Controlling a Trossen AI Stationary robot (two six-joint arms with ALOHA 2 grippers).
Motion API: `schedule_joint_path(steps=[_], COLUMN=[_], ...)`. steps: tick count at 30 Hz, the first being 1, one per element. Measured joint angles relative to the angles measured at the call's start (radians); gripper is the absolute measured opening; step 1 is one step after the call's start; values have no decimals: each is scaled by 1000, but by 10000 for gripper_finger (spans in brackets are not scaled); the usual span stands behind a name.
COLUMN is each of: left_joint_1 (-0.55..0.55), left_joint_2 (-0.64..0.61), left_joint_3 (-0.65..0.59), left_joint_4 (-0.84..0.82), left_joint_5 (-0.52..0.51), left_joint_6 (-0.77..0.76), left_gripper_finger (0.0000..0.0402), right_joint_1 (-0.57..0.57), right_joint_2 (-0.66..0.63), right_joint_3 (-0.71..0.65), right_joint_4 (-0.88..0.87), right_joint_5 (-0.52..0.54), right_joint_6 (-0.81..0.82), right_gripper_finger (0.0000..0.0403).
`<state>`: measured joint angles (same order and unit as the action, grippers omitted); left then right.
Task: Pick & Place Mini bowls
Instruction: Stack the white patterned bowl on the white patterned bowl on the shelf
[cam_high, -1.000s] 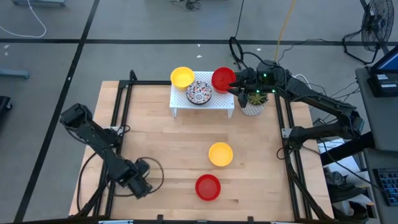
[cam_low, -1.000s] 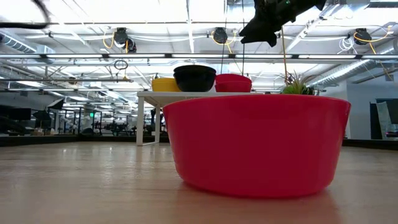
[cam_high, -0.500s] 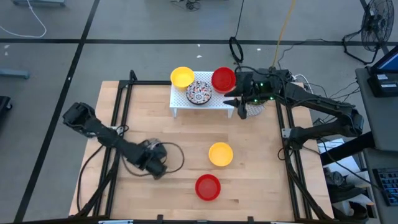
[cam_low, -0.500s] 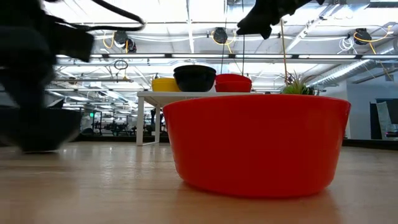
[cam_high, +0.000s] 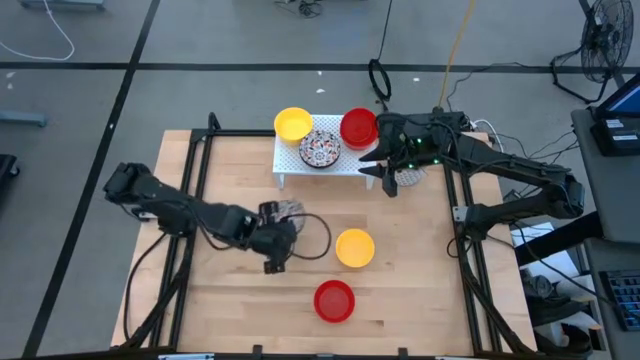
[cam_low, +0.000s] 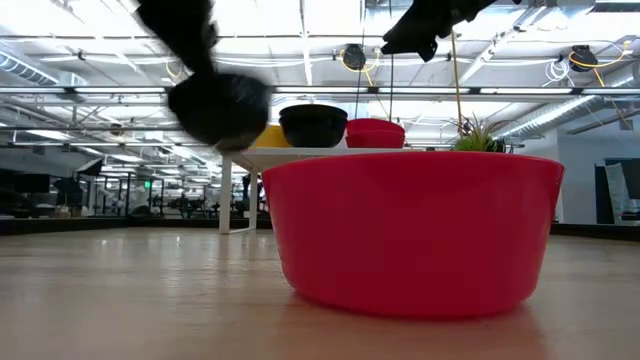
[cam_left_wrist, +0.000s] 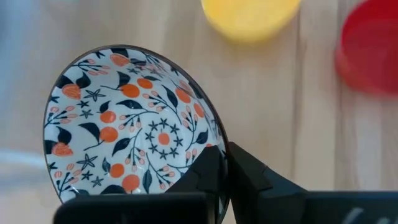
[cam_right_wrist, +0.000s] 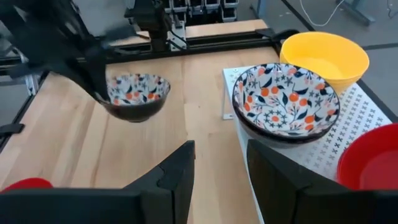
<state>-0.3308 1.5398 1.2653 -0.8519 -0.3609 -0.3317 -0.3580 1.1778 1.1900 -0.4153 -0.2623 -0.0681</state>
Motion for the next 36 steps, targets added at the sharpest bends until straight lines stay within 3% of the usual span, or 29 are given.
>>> schedule_joint_path(steps=[7,11,16,25,36], left_joint_1=[102,194,320,492,546], left_joint_2=[-2,-2,-2,21,120], left_joint_3=[193,213,214,214,213], left_joint_4=[4,92,220,285,288], left_joint_5=[-58,-59,-59,49,65], left_joint_6=[273,390,536,574,612], left_gripper_finger=[18,33,14,28,17], right_joint_1=[0,1,10,13,13], right_joint_2=[-7,-31,-80,-149,-153], right_joint_3=[0,0,0,0,-49], right_joint_4=[-82,-145,-229,-263,-239], right_joint_5=[34,26,25,26,26], right_joint_6=[-8,1,0,1,3], right_gripper_finger=[137,137,137,137,137])
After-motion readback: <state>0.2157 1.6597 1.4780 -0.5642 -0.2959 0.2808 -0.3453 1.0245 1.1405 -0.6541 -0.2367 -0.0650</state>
